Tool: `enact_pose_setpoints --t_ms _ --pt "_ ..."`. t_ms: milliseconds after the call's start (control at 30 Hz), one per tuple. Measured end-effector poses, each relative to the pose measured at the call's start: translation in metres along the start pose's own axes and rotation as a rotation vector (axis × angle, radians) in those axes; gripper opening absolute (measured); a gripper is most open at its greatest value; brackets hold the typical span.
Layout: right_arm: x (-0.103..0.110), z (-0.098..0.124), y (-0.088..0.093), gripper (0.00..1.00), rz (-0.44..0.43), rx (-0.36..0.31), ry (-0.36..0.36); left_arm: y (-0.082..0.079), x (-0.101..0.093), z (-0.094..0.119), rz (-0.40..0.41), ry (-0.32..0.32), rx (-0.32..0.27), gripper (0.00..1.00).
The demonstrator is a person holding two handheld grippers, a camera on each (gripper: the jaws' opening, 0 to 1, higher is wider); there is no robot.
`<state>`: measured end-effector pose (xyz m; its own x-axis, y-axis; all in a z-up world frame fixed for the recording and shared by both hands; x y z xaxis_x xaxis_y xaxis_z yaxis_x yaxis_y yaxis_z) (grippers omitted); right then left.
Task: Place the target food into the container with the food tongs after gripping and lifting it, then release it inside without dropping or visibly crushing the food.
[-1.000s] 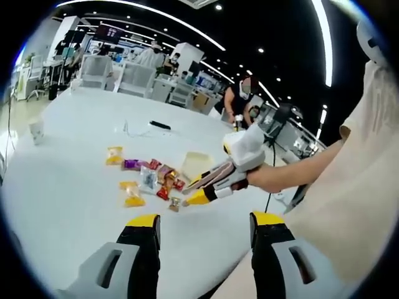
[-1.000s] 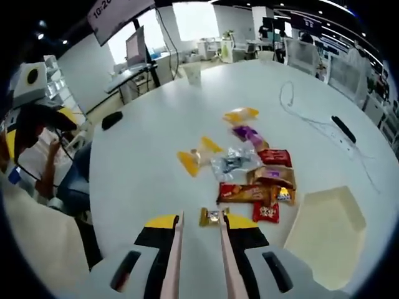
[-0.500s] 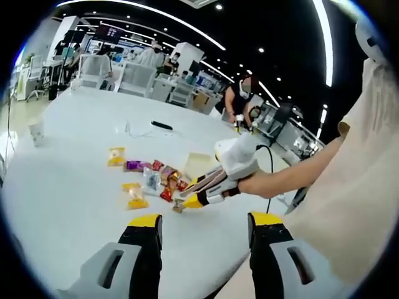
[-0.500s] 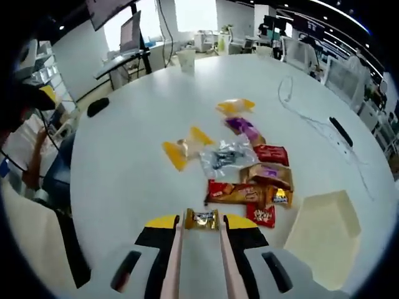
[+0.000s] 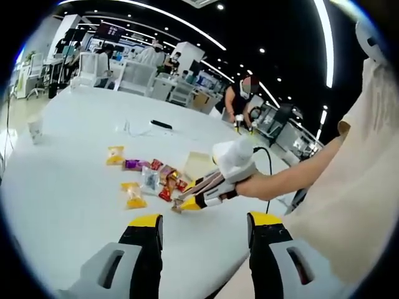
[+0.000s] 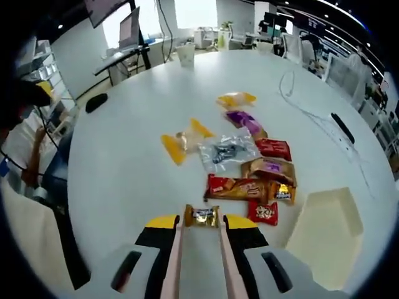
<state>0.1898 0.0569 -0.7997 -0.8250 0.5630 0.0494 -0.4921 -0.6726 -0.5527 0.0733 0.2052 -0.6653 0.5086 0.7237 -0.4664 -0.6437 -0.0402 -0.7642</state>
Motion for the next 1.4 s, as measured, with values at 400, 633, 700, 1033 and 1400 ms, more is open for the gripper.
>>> enact_pose_setpoints --t_ms 400,633,700,1033,1400 --pt "-0.0037 -0.0008 -0.0012 0.26 0.003 -0.010 0.029 0.0017 0.0036 0.0040 0.013 -0.015 -0.008 0.53" --pt "-0.0064 -0.0069 0.0014 0.26 -0.017 -0.017 0.029 0.0036 0.0035 0.0063 0.019 -0.018 -0.001 0.53" --pt "-0.0056 -0.0071 0.0014 0.26 -0.020 -0.018 0.026 0.0043 0.0042 0.0083 0.021 -0.023 -0.002 0.53" --pt "-0.0083 -0.0071 0.0034 0.22 -0.006 -0.026 0.012 0.0074 0.0019 0.0048 0.033 -0.020 -0.001 0.52" --pt "-0.0077 -0.0062 0.0029 0.19 0.033 -0.019 -0.007 0.0063 -0.0015 0.0033 0.033 -0.018 -0.008 0.52"
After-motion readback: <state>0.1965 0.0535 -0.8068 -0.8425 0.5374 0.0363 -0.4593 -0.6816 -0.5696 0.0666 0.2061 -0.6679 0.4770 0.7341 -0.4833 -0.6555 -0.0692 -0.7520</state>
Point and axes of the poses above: the point that each gripper's makers call its tool centre point, and the gripper's own axes: z roughly backward along the fingers, x roughly to its left, y roughly out of its underside, the point moved 5 cm from there along z, roughly backward along the fingers, and after that the axes turned 1 degree about -z, right-handed, at the moved point
